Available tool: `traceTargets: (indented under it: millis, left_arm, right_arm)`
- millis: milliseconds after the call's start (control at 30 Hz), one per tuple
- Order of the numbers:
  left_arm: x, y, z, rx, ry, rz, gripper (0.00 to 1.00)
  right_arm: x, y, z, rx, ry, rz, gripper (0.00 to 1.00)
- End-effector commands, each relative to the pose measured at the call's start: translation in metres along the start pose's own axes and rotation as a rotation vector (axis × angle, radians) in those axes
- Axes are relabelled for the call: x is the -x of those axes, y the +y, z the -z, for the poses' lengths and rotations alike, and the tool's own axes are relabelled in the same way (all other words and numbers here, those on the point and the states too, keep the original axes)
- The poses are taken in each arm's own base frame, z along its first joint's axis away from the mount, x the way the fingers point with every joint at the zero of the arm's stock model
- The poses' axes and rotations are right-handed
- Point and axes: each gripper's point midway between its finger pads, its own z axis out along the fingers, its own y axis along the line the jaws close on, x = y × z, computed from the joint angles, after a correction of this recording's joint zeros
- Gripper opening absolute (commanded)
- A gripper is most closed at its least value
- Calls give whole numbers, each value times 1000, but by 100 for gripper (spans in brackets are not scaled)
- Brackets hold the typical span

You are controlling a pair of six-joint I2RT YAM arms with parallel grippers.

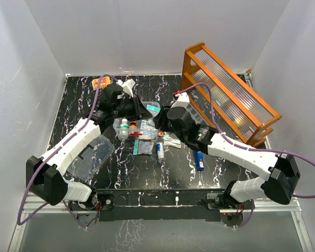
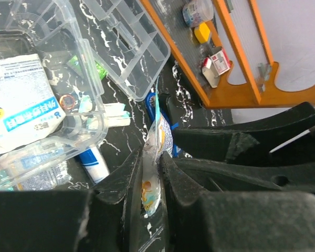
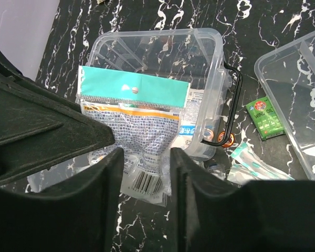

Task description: Organize the medicine kit

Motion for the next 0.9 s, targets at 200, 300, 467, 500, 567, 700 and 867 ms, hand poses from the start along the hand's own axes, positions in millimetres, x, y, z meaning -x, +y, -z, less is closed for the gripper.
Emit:
traceTargets:
  millis: [200,300,467,500,567,700,867]
  left_arm:
    - [31,46,-5,176,-24,-88,1]
    - [38,61,-17,214,7,-88,1]
    - [40,87,-43,275,66,-66,1]
    - [38,91,-49,278,80,-60,1]
    - [34,97,-59,276,107,-47,1]
    - [23,111,-74,290,164,-19,2]
    - [8,121,-84,292,217,5,4]
  right_arm:
    - [34,-7,22,1,-104,-62,60]
    - [38,-14,28,-12,-122,-65,61]
    - [42,-20,35,-25,-136,-71,61]
    - [40,-22,35,-27,-134,-68,61]
    - [40,-23,36,-27,-135,-71,61]
    - [37,-24,36,-27,-128,-69,61]
    - [35,-27,37,-29,-124,-69,61]
